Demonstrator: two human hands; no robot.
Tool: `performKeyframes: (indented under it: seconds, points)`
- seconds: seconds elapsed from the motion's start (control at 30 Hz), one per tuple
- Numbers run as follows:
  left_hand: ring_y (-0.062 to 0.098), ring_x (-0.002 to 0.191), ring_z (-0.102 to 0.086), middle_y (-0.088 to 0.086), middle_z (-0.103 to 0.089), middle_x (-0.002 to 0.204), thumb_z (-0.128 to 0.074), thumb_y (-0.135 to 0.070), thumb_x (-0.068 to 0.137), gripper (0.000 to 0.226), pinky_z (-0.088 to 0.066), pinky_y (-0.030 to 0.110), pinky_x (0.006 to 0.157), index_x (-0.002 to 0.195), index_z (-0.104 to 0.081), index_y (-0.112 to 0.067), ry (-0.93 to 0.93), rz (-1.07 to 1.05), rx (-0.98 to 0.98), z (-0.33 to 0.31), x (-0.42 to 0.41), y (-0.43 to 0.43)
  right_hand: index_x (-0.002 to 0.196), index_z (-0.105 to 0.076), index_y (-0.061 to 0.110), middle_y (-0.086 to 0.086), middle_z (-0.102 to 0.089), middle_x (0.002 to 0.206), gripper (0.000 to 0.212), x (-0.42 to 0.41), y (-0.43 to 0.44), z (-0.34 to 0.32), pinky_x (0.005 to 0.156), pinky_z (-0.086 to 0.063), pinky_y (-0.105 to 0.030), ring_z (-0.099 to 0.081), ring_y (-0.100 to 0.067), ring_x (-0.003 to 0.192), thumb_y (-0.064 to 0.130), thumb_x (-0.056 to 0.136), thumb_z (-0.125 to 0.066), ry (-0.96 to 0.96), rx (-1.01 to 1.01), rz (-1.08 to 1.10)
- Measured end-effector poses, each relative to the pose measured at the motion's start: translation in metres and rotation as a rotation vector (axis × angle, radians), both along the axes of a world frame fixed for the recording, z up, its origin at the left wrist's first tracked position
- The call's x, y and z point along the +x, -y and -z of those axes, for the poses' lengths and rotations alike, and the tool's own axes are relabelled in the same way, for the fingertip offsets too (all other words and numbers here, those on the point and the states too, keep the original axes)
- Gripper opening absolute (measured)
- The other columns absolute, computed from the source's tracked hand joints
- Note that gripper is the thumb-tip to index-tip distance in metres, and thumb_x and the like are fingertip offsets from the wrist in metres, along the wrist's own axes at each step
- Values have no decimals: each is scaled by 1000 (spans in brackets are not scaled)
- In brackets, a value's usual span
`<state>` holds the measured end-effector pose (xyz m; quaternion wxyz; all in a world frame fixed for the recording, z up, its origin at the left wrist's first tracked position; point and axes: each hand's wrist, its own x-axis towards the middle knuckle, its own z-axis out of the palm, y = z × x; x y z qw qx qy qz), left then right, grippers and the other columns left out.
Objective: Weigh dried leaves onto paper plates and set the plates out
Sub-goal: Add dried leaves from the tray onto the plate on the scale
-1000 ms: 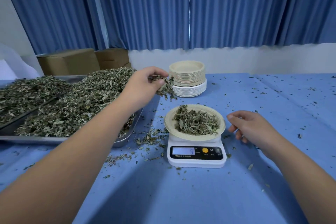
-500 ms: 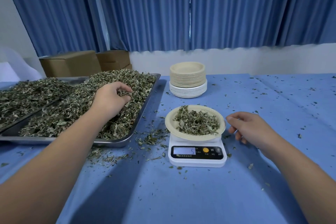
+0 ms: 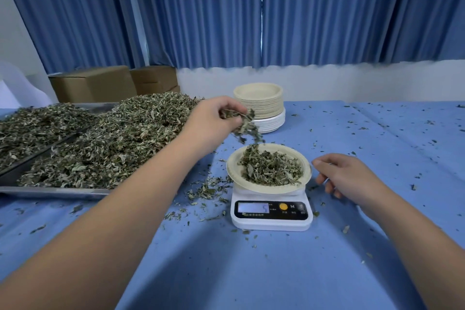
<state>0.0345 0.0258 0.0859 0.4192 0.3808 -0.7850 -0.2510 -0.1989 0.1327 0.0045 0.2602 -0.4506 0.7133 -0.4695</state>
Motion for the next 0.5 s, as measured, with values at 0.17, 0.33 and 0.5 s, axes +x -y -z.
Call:
performKeyframes:
  seconds: [0.17, 0.33, 0.5]
  points:
    - [2, 86, -61, -9, -65, 99, -54, -3, 95, 24, -48, 10, 73, 104, -69, -20, 159, 125, 50, 19, -30, -3, 90, -66, 19, 1, -65, 67, 14, -2, 1, 1, 50, -39, -29, -49, -16, 50, 26, 94, -56, 6, -4, 2]
    - [-1, 78, -54, -13, -59, 88, -47, -10, 100, 27, -37, 2, 54, 114, -68, -20, 174, 73, -14, 29, -36, -2, 89, -66, 20, 3, -65, 65, 14, -3, 4, 3, 49, -41, -28, -50, -13, 46, 27, 94, -56, -5, -6, 1]
    - [-18, 61, -51, -8, -67, 92, -52, -10, 99, 23, -37, 0, 59, 111, -69, -18, 78, 5, -81, 32, -30, 2, 89, -66, 18, 3, -64, 65, 15, -3, 4, 3, 49, -40, -29, -49, -10, 44, 27, 94, -55, -17, -5, -2]
